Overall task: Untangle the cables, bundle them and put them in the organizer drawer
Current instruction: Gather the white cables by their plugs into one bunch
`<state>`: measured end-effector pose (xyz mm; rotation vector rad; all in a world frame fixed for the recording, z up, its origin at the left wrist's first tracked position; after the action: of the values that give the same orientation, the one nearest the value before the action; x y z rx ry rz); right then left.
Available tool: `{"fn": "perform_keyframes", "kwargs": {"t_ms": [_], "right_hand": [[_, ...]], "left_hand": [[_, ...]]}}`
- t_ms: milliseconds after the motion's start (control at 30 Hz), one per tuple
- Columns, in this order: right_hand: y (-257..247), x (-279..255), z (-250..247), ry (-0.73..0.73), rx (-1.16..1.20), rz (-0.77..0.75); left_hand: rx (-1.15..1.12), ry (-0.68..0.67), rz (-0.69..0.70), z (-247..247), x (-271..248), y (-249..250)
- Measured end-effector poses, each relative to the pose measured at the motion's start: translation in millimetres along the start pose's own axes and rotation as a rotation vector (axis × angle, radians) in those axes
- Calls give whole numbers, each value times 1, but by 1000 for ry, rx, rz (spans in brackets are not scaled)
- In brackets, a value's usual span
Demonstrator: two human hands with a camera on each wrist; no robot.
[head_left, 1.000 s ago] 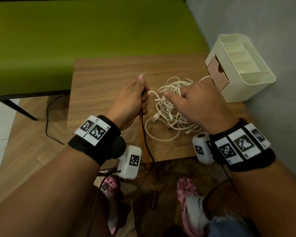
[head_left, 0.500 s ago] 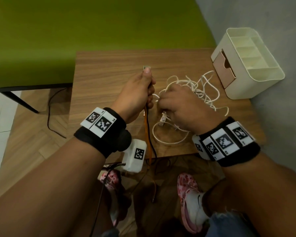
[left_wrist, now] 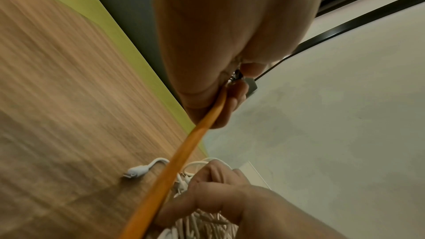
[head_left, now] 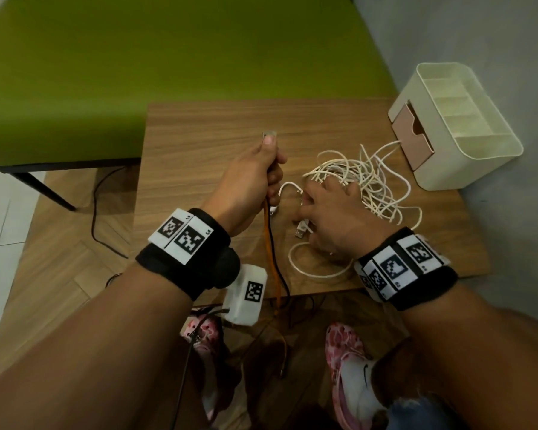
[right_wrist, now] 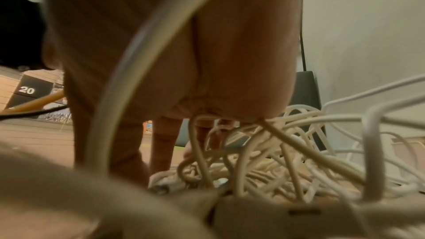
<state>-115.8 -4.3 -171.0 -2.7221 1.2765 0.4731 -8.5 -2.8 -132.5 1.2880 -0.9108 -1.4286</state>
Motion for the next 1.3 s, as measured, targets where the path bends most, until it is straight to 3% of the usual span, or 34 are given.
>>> {"fn": "perform_keyframes", "kwargs": {"t_ms": [367, 633, 700, 833, 967, 1100, 1300], "right_hand": [[2, -7, -24, 340, 61, -9], [25, -54, -106, 962, 439, -11], [33, -63, -115, 1042, 598, -25], [56, -46, -96, 875, 1060, 135], [58, -29, -73, 697, 1516, 204], [62, -28, -68, 665, 1679, 191], [63, -28, -67, 661, 1731, 152]], "left_hand": [[-50, -14, -41, 8, 3, -5], [-83, 65, 9, 3, 4, 4], [-79, 76, 65, 5, 2, 12], [4, 92, 218, 11, 3, 29], [24, 34, 261, 30, 2, 33], [64, -30, 294, 49, -1, 33], [79, -5, 325, 51, 2, 33]]}}
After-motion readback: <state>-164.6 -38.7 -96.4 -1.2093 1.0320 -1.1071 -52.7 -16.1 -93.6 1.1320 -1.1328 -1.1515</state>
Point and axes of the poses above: each hand's wrist, its own x-axis towards the middle knuckle, its own z-axis out of the palm, y = z × x, the point moved 10 cm from there along x, towards the middle knuckle
